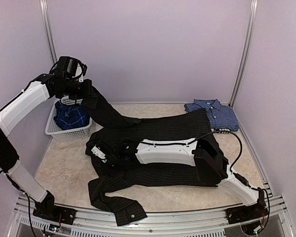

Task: Fold and stack the long sleeve shirts
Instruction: Smooth out the flattened shirt at the center of the board.

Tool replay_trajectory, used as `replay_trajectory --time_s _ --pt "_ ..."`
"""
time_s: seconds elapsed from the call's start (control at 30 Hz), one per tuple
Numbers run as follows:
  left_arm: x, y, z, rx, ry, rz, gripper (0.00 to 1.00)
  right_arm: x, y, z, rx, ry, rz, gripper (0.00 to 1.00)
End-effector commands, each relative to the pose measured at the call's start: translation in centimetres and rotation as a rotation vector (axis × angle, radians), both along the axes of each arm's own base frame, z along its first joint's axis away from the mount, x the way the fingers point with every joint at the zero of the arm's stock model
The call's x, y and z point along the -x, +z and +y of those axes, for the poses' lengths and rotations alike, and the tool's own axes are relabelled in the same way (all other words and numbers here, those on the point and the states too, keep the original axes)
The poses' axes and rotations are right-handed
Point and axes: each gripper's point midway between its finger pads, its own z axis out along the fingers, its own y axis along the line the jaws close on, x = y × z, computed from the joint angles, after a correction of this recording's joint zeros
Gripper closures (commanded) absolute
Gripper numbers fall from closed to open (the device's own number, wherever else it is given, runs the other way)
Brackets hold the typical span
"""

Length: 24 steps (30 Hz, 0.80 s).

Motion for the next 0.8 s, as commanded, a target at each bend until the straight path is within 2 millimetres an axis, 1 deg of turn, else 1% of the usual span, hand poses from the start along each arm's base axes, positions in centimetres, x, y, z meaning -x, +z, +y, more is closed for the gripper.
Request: replay_trajectory --time_s 0.0,0.17,0.3,0.37,0.43,0.53,0.6,0.7,0.77 --pt "-0.3 -0.5 -0.1 0.001 -0.017 -0.005 1.0 1.5 -0.9 0.2 0.04 0.041 -0.011 0.61" --pt "-0.1 -0.7 -0.1 -0.002 -0.019 0.0 1.0 2.0 -2.1 0.5 0.063 0.057 -0.008 0.61" --pt "0.0 -0.8 0.1 -0.01 -0.018 0.0 1.0 2.8 -2.8 1.3 0.067 0.083 -0.022 0.6" --pt "0.1 -1.0 0.1 -0.013 -0.021 0.005 1.0 3.2 -3.6 1.6 0.073 0.098 -0.017 0.6" --pt "0.2 -1.1 0.0 -0.013 -0.026 0.008 1.0 3.6 -3.7 2.0 0.069 0.115 -0.016 0.6" --pt "0.4 -1.3 0.1 -0.018 -0.026 0.01 1.0 4.8 -3.6 2.7 0.048 0.165 -0.01 0.58" --pt "0.4 -1.6 0.3 -0.03 -0.024 0.008 1.0 6.1 -3.4 3.5 0.014 0.215 0.015 0.57" --pt "0.0 -1.9 0.4 -0.031 -0.018 0.01 1.0 8.0 -2.3 4.7 -0.05 0.322 0.053 0.55" --pt "-0.6 -1.5 0.2 -0.015 -0.019 -0.002 1.0 8.6 -1.4 5.1 -0.086 0.35 0.067 0.52"
